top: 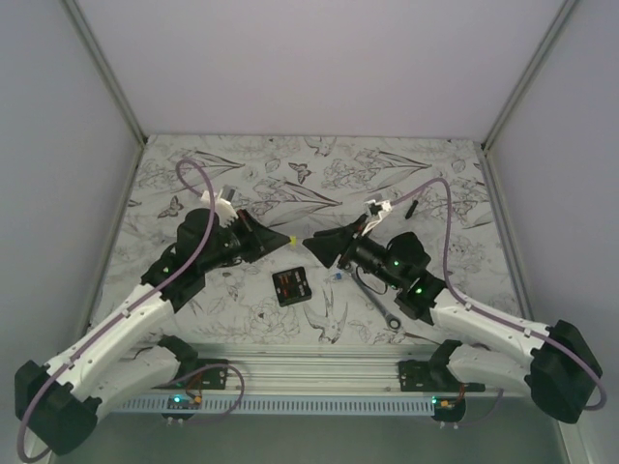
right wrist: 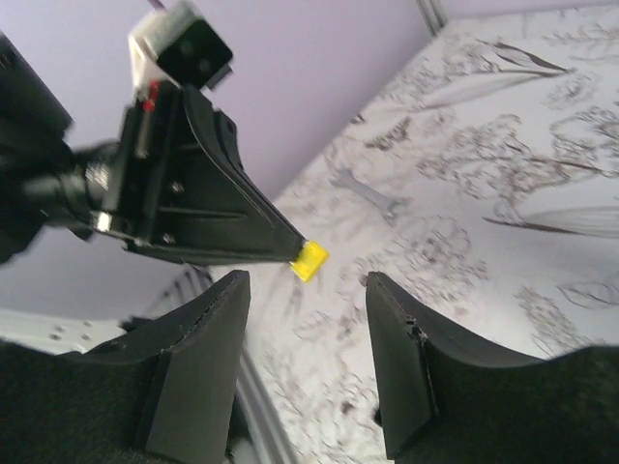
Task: Snap on the fuse box
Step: Pick up the fuse from the center of the board.
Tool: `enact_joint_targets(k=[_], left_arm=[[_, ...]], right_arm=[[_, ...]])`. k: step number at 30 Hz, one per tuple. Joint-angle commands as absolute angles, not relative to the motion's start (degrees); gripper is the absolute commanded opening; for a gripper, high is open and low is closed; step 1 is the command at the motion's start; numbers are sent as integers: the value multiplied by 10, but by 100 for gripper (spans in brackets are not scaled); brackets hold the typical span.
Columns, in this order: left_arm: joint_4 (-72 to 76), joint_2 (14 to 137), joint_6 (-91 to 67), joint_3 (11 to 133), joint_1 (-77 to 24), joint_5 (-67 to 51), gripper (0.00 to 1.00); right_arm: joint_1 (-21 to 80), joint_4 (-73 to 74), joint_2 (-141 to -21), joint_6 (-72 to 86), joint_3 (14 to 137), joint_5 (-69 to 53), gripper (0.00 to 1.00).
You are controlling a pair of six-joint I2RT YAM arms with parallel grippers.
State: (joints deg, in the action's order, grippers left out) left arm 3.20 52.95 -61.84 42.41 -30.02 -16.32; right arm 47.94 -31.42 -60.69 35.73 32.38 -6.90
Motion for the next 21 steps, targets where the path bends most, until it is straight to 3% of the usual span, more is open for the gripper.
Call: enact_joint_targets(k=[1, 21], left_arm=[[114, 501, -662, 401, -307, -133, 0], [183, 460, -677, 392, -341, -99, 0]], right_arm=[[476, -460, -633, 471, 318, -67, 56], [476, -605, -716, 585, 325, -119, 40]])
